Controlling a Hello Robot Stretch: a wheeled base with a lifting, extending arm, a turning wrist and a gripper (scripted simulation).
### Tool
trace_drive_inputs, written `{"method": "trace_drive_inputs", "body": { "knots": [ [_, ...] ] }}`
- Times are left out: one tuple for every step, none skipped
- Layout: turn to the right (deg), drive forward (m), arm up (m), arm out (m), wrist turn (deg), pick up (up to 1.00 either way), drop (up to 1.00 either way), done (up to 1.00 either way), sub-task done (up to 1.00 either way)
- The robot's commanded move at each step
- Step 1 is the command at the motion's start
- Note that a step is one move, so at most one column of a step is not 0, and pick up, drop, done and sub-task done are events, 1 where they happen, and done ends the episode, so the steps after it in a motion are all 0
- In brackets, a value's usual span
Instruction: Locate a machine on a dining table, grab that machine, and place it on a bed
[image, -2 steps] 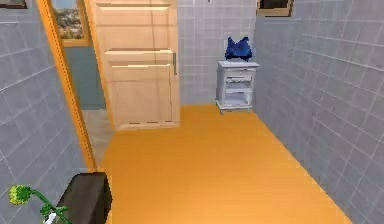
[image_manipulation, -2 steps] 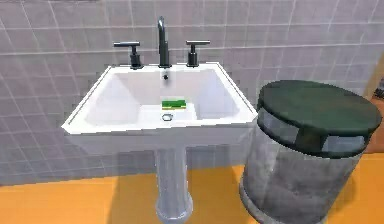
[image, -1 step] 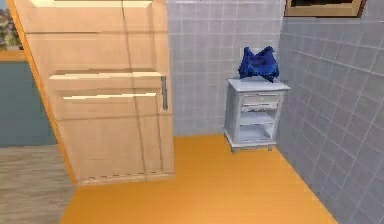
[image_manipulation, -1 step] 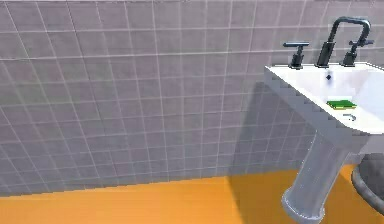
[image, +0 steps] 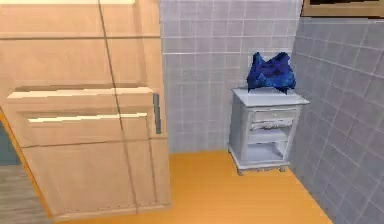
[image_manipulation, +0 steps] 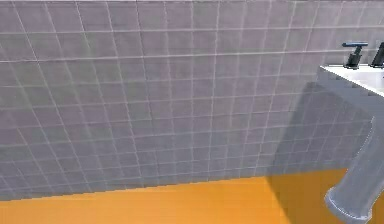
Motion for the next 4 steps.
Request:
{"method": "trace_drive_inputs", "body": {
  "knots": [
    [-45.0,0.00,0.00,0.00,0.0,0.00,0.00,0.00,0.00],
    [0.0,0.95,0.00,0.00,0.0,0.00,0.00,0.00,0.00],
    [-45.0,0.00,0.00,0.00,0.0,0.00,0.00,0.00,0.00],
    [0.0,0.15,0.00,0.00,0.0,0.00,0.00,0.00,0.00]
  ]
}}
